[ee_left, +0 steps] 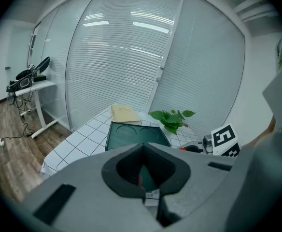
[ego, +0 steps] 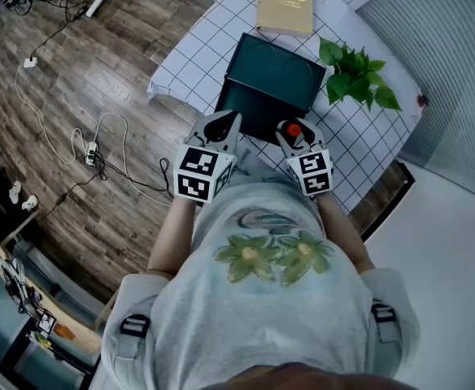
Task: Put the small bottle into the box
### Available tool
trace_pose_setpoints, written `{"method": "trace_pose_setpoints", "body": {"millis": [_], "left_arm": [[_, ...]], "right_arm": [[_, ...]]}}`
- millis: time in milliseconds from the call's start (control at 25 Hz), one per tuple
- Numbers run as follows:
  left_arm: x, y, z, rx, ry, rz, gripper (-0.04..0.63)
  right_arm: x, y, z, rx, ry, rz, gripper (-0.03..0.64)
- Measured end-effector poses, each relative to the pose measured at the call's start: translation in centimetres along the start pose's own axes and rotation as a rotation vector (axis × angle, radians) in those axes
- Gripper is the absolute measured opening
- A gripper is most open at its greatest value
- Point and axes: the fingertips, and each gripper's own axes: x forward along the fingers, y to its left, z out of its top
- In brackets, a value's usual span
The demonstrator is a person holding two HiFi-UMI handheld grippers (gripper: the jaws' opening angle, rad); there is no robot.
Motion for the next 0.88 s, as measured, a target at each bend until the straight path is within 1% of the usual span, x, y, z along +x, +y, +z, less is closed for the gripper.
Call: {"method": "trace_pose_setpoints", "body": {"millis": [880], "left_arm": [[0.0,0.2,-0.3,-0.011,0.003,0.008,0.008]], "right_arm": [[1.2,0.4,-1.4,-0.021,0.048,0.015,0.218]]}}
